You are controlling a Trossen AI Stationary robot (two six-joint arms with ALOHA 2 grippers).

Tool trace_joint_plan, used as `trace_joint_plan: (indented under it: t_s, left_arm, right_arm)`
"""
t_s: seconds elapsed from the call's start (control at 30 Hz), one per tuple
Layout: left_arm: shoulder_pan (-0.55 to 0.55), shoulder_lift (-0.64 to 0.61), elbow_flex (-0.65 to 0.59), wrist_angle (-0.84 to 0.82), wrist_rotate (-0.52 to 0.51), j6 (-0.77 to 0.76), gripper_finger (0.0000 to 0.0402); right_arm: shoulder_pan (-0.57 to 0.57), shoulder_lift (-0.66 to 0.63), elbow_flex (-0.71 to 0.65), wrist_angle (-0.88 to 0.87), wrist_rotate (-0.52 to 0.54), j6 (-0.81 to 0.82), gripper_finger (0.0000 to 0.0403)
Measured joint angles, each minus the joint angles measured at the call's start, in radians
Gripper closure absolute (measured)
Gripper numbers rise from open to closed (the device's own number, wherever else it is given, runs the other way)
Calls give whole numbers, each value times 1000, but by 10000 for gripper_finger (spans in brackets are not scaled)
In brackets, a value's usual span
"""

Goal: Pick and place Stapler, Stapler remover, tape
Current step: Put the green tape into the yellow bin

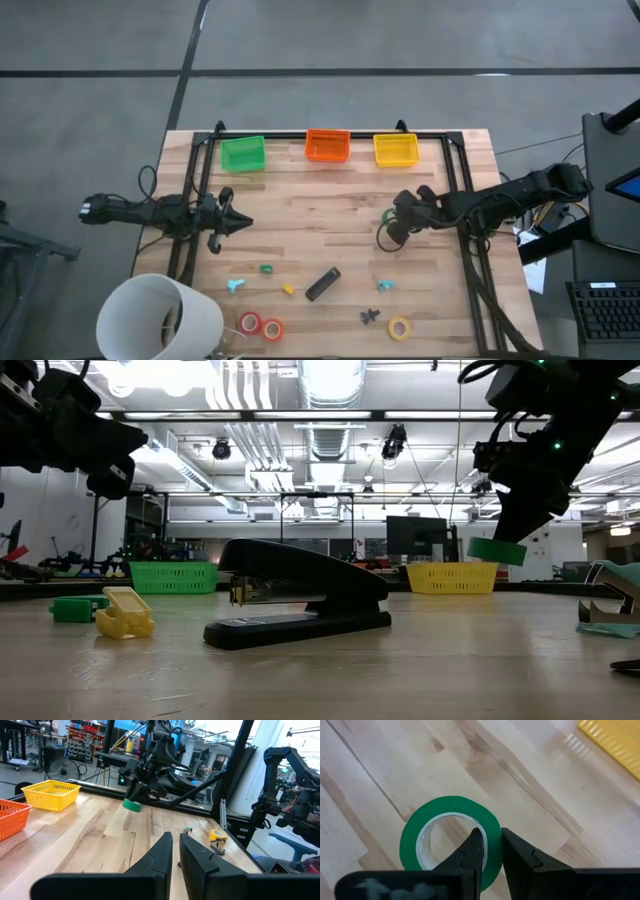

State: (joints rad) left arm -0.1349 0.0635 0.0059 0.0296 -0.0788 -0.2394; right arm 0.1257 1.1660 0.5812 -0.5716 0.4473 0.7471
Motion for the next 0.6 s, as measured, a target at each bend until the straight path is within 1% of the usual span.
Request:
trace_joint_plan:
  t_s: [0.17, 0.33, 0.47, 0.6]
  left_arm:
    - [0, 0, 0, 0, 0, 0, 364]
    - [0, 0, 0, 0, 0, 0, 364]
    - [0, 0, 0, 0, 0, 0, 364]
    - [0, 0, 0, 0, 0, 0, 364]
  right_arm:
    - [-2, 0, 0, 3, 3, -18, 349]
    - [-31, -1, 11, 3, 7, -51, 349]
    - [-76, -1, 39, 4, 8, -111, 349]
    - [-146, -1, 81, 5, 8, -197, 349]
